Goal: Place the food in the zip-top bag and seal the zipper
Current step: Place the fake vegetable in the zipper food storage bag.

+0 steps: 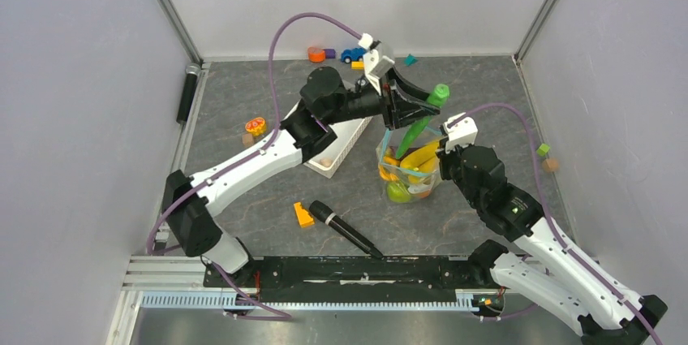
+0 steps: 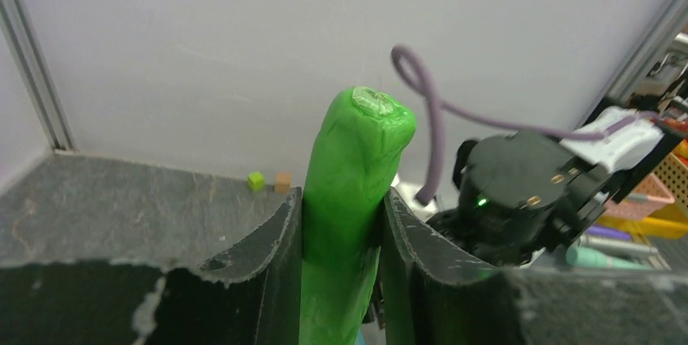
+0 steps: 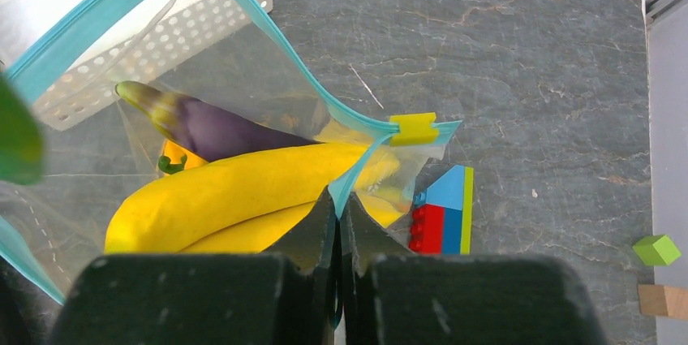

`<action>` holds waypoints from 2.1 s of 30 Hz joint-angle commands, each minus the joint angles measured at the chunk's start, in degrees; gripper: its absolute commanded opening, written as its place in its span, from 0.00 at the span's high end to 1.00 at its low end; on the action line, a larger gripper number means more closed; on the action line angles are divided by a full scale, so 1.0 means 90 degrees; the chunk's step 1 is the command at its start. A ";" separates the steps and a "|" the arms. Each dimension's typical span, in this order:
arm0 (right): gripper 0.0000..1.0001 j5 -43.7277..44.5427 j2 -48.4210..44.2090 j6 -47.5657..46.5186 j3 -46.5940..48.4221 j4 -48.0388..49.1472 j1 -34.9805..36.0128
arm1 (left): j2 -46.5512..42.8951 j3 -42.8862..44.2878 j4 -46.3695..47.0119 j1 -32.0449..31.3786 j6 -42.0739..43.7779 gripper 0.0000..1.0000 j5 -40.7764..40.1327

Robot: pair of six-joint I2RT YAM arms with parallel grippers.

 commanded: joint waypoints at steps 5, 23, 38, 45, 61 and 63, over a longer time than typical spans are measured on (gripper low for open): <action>0.96 -0.0066 0.0057 -0.0044 0.0030 0.0393 0.0005 | 0.0489 -0.0320 0.0435 -0.0055 0.1140 0.98 0.0427; 0.96 -0.0078 0.0099 -0.0083 0.0021 0.0389 0.0002 | 0.0756 -0.0759 0.0787 -0.0050 0.2768 0.98 0.0378; 0.96 -0.0231 0.0037 -0.0051 -0.0038 0.0426 0.0003 | 0.0689 -0.2400 0.2230 0.0079 0.1736 0.98 -0.0993; 0.96 -0.0293 -0.0038 -0.0028 -0.0053 0.0426 0.0007 | 0.0708 -0.2914 0.3110 0.0135 0.0891 0.98 -0.1357; 0.95 -0.0200 -0.0054 -0.0048 -0.0077 0.0455 0.0007 | -0.0950 -0.2839 0.0678 0.0121 0.1827 0.00 -0.1159; 0.94 -0.0156 -0.0072 -0.0055 -0.0068 0.0456 0.0001 | -0.1317 -0.2967 0.0566 0.0121 0.1850 0.00 -0.1107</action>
